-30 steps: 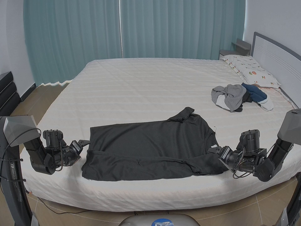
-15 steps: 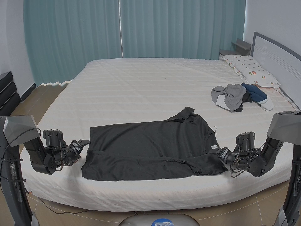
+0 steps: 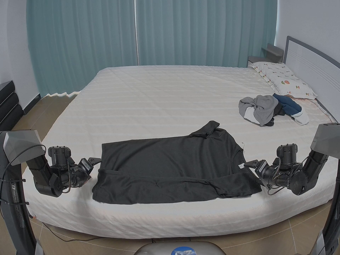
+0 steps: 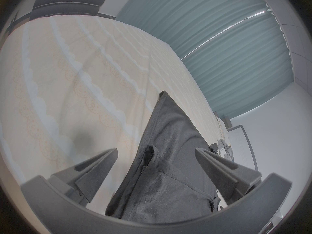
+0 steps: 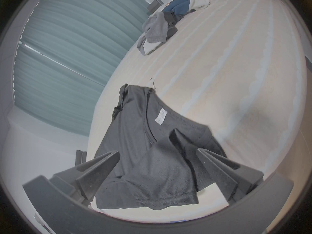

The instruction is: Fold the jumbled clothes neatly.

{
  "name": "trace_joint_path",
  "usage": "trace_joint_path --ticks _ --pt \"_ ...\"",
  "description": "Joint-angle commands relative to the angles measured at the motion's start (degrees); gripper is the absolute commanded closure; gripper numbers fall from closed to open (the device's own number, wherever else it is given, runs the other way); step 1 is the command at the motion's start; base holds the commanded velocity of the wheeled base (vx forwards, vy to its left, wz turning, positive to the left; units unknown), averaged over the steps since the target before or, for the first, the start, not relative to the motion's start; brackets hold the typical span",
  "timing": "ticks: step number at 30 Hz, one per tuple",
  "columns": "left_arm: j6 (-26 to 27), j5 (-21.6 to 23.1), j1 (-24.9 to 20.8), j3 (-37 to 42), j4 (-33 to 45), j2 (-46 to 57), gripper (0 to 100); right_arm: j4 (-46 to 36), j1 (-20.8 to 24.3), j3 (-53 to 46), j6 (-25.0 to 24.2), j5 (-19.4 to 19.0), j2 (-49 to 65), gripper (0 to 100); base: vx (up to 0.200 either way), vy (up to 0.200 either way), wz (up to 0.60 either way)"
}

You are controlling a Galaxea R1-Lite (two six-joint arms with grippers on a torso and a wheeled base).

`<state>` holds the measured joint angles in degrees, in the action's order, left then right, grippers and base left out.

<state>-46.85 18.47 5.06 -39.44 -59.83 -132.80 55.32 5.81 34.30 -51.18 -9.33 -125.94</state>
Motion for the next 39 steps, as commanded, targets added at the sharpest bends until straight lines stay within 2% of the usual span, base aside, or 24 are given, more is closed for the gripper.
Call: trace_joint_path --ticks 1,6,15,27,30,33,39 --pt "-0.2 -0.1 0.0 0.2 0.0 0.4 0 0.1 -2.1 -0.2 -0.2 -1.4 2.4 0 0.000 0.000 0.00" --pt "-0.7 -0.5 -0.1 -0.1 0.0 0.4 0 0.1 -3.0 0.2 -0.2 -2.2 1.8 0 0.000 0.000 0.00" --pt "-0.7 -0.6 -0.1 -0.3 0.0 0.4 0 0.2 -2.9 0.1 -0.2 -2.2 1.4 0 0.000 -0.200 0.00" --pt "-0.7 -1.5 -0.1 -0.3 -0.5 1.1 0 0.5 -2.4 0.1 -0.2 -2.1 0.7 0 0.000 0.000 0.00" --pt "-3.1 -4.1 -0.1 -0.9 -1.9 1.4 0 0.5 -2.3 0.0 -0.2 -2.1 0.6 0 0.000 0.000 0.00" --pt "-4.8 -4.4 -0.1 -1.3 -2.4 1.6 0 0.5 -2.2 0.0 -0.2 -2.1 0.6 0 0.000 0.000 0.00" --pt "-4.7 -4.2 -0.1 -1.8 -2.5 1.7 0 0.5 -2.0 0.1 -0.2 -2.1 0.1 0 0.200 0.000 0.00"
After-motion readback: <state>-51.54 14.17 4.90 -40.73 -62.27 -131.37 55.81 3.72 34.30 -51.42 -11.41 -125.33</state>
